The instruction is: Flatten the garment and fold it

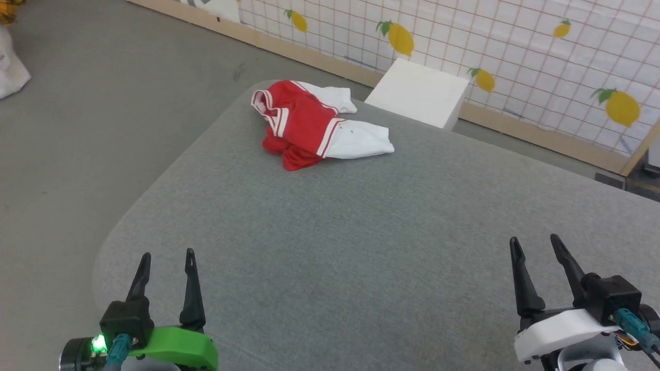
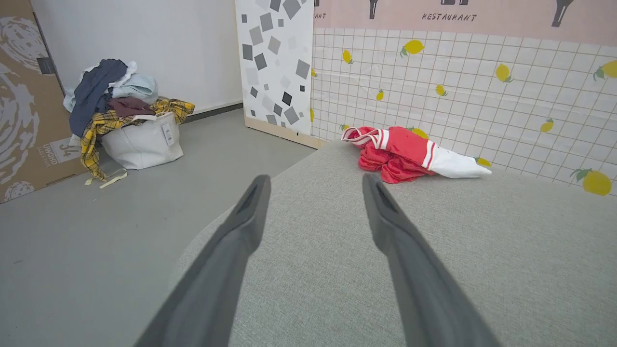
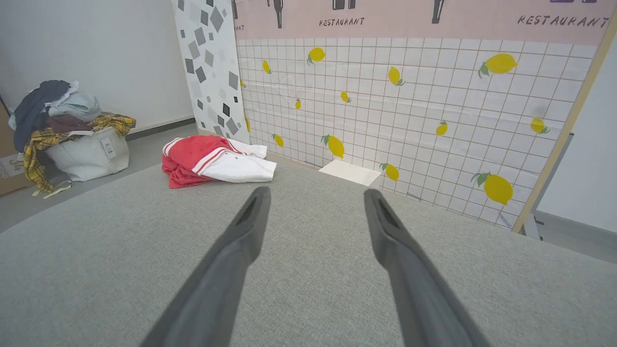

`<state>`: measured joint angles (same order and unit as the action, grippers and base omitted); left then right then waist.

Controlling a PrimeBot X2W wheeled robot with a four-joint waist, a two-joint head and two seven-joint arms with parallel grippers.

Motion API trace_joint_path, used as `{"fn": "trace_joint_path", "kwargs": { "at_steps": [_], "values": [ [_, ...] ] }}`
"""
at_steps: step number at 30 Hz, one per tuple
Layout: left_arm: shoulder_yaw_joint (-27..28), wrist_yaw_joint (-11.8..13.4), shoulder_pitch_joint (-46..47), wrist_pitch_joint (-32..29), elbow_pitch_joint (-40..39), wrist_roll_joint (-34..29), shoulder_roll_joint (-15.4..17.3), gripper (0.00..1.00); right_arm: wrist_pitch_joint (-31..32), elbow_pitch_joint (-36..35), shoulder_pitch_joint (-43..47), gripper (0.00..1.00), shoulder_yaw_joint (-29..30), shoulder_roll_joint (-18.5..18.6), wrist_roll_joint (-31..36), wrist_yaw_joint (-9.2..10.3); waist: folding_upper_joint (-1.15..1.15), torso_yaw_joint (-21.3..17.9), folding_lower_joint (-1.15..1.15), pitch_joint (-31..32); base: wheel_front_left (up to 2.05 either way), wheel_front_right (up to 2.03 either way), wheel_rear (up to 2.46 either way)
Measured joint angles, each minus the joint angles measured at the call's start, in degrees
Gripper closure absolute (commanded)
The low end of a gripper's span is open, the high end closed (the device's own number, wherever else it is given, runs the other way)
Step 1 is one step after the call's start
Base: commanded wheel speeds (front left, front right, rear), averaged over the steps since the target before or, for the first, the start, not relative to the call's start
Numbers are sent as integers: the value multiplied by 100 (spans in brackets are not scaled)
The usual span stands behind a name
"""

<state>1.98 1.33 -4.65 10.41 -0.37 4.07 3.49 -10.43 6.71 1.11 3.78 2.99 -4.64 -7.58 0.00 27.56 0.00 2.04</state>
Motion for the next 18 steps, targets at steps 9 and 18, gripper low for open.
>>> {"fn": "trace_joint_path", "kwargs": {
  "at_steps": [9, 18],
  "values": [
    [7, -2, -36, 108, 12, 47, 12, 0, -97, 68, 0, 0, 45, -1, -48, 0, 0, 232, 0, 10, 0, 0, 0],
    [16, -4, -101, 216, 44, 55, 16, 0, -204, 115, 0, 0, 51, -1, -51, 0, 0, 433, 0, 53, 0, 0, 0]
  ]
}}
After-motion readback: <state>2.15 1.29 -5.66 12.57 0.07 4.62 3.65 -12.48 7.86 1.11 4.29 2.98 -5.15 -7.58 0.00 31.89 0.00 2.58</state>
